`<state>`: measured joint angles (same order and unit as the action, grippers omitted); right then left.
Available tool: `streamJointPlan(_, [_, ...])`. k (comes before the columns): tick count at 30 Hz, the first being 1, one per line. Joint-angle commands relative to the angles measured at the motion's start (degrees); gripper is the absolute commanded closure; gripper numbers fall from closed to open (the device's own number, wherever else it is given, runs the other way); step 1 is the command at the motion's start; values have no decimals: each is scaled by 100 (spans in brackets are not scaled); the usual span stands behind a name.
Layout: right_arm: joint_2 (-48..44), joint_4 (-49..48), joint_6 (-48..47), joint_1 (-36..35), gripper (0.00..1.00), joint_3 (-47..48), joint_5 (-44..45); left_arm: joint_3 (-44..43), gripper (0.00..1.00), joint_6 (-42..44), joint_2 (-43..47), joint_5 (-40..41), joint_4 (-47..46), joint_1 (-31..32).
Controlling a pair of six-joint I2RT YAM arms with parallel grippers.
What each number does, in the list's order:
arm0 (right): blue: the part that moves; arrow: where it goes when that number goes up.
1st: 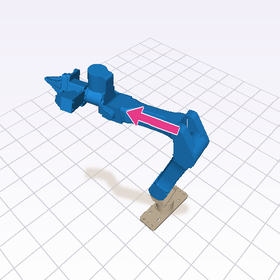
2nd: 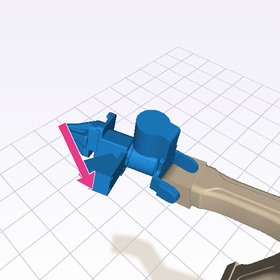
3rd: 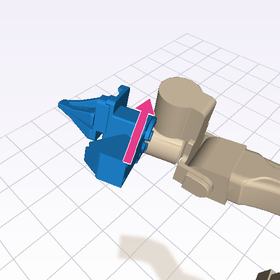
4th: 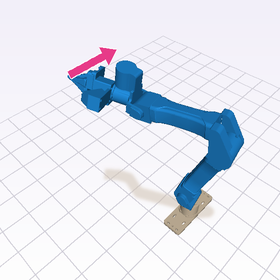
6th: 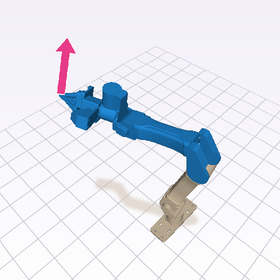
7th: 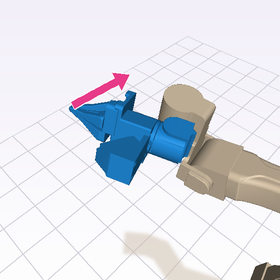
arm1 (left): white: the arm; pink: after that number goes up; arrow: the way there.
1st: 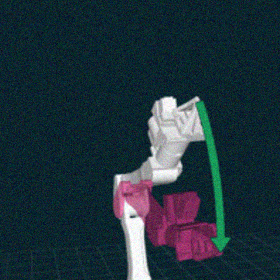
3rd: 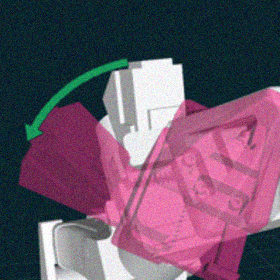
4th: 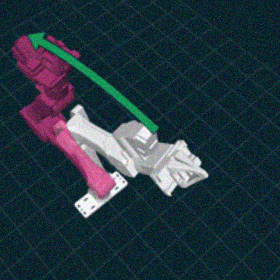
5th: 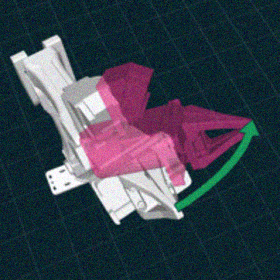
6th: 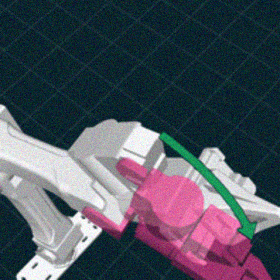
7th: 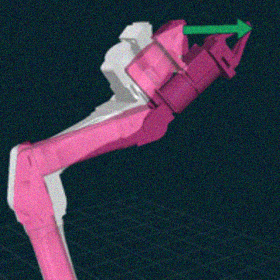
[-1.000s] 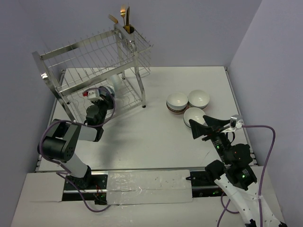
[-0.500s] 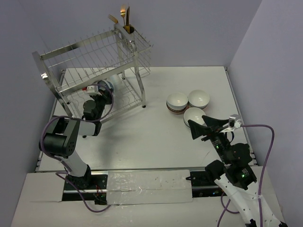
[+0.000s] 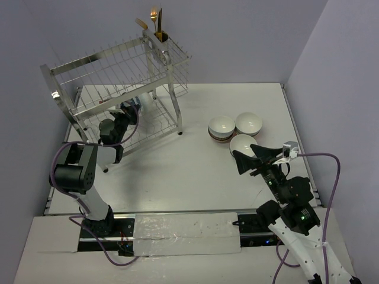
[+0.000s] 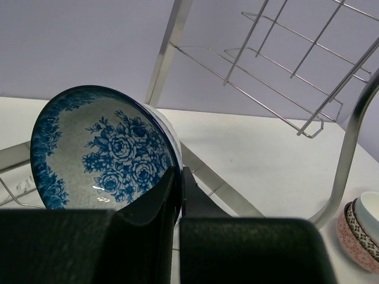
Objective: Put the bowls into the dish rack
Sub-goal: Insert the bowl into the dish rack.
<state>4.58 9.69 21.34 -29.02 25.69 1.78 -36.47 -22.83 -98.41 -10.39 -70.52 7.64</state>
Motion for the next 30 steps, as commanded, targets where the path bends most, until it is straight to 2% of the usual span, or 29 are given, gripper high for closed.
streamJointPlan(1, [113, -275, -78, -43, 2, -38, -134, -326, 100, 200, -46, -393, -1500, -17])
streamJointPlan(12, [201, -293, -86, -43, 1, -47, -143, -203, 100, 323, -143, -411, -1403, -131])
streamJointPlan(30, [307, -336, -113, -52, 1, -64, -284, -211, 100, 446, -416, -920, -1175, -359])
